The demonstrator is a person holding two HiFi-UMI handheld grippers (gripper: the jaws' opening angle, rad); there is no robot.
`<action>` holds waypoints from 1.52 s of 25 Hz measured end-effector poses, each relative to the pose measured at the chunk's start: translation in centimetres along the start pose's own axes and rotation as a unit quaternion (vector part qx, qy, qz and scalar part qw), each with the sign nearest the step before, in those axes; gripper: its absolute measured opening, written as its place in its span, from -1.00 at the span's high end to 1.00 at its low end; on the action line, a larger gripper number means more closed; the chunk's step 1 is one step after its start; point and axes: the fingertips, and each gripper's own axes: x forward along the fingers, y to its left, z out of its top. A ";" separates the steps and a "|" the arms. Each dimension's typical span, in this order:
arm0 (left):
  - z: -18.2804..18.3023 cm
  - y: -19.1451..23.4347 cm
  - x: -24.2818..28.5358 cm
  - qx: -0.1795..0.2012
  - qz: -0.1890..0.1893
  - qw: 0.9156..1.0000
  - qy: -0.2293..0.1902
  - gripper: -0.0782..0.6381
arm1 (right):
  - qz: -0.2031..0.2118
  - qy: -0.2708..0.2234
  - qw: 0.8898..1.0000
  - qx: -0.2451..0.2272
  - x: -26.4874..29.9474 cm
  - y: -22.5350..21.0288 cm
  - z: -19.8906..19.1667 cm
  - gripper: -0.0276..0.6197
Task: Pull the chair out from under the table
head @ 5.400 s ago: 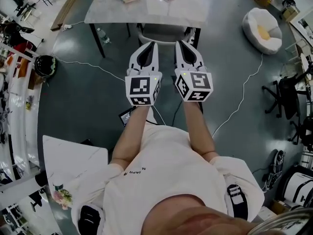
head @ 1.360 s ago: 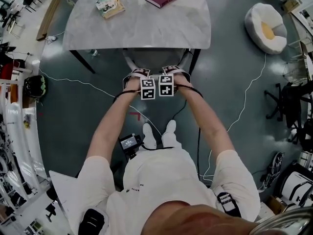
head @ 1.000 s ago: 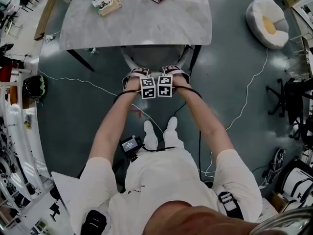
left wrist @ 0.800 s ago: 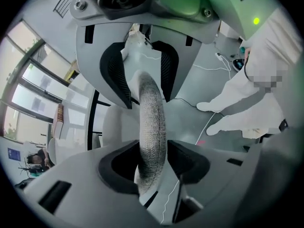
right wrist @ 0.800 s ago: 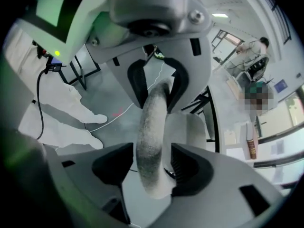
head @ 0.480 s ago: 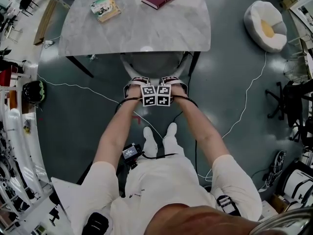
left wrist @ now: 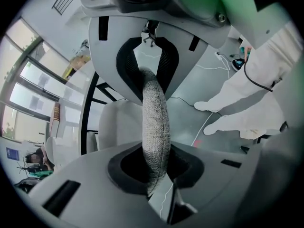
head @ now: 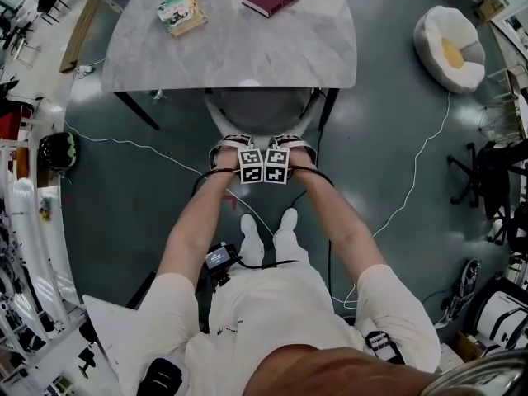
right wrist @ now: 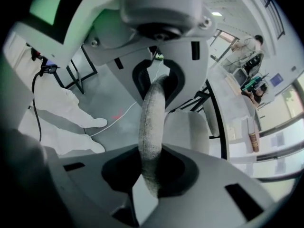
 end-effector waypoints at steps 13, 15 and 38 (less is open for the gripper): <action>1.0 -2.6 -1.0 -0.005 -0.026 1.000 -0.008 0.60 | 0.024 -0.004 1.000 0.007 -1.0 2.5 -0.1 0.69; 1.1 -3.2 -1.3 -0.003 -0.035 0.999 -0.008 0.60 | 0.034 -0.004 0.999 -0.001 -1.3 3.1 0.0 0.69; 3.8 -13.9 -5.0 0.002 -0.054 0.999 -0.008 0.60 | 0.043 -0.010 0.999 -0.021 -5.2 14.0 0.6 0.71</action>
